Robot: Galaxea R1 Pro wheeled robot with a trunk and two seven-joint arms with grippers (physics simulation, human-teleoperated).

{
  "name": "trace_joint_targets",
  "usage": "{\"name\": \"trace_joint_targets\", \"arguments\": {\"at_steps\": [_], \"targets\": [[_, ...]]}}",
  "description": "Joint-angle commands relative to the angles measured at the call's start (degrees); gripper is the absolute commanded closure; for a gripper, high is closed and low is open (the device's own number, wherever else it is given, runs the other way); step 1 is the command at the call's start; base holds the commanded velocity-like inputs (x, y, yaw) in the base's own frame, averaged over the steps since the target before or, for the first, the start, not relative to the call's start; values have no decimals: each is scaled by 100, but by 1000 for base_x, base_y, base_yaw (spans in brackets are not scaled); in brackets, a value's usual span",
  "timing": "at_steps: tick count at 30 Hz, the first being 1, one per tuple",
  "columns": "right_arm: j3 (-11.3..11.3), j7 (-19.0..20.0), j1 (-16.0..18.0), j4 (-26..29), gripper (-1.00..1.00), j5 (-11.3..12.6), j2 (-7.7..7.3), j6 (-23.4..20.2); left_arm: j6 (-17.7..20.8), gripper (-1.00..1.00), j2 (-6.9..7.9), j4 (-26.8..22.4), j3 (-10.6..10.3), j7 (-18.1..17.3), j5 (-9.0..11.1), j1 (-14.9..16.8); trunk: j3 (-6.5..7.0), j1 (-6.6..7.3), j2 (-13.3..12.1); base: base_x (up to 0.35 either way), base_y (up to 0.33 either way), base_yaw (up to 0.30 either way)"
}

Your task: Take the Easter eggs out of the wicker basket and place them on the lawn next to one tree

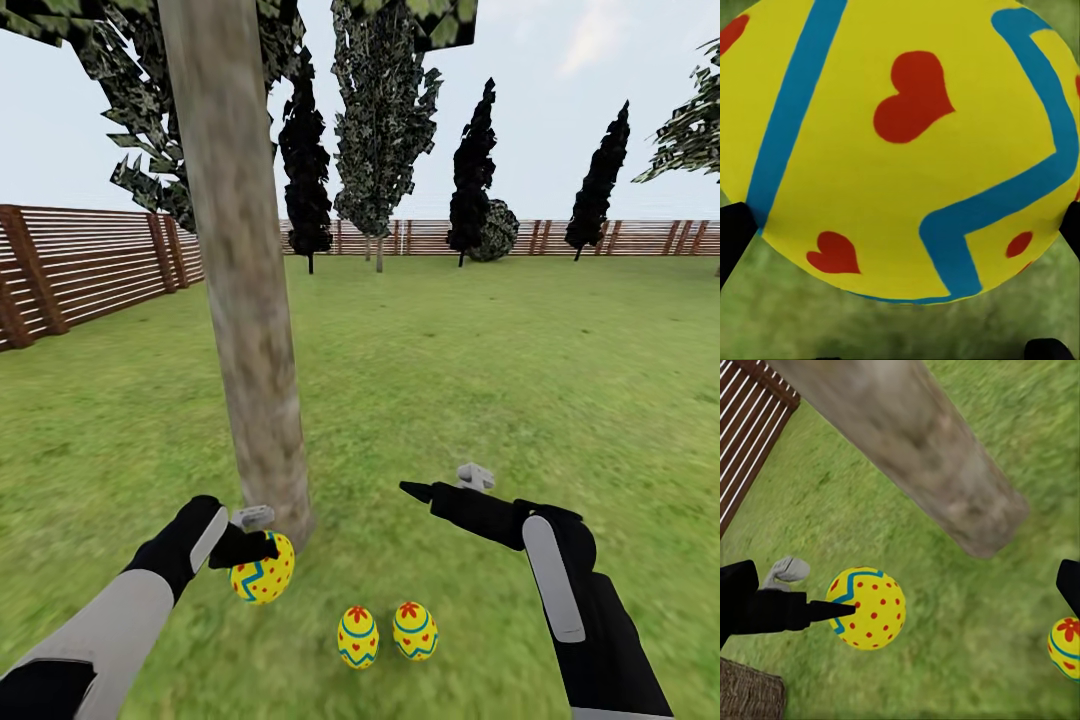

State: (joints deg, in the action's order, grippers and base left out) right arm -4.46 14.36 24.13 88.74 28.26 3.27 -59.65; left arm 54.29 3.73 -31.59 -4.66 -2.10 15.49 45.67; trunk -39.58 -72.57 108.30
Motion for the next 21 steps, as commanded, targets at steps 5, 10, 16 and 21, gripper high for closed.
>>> {"name": "trace_joint_targets", "arguments": {"at_steps": [5,10,16,21], "targets": [[-8,59,5,3,-100,-42,12,-29,-68,100,8,11,-35,-35,-10,1,-94,-110,205,0,0,-33],[-6,59,4,3,-100,-40,14,-29,-78,100,10,11,-35,-39,-11,1,-174,-220,405,0,0,-135],[-5,59,4,3,-100,-40,14,-29,-81,100,13,12,-37,-43,-11,-2,-280,-351,646,0,0,-20],[-2,67,5,3,-100,-37,16,-29,-84,100,13,12,-43,-44,-11,1,-352,-461,847,0,0,-173]]}}
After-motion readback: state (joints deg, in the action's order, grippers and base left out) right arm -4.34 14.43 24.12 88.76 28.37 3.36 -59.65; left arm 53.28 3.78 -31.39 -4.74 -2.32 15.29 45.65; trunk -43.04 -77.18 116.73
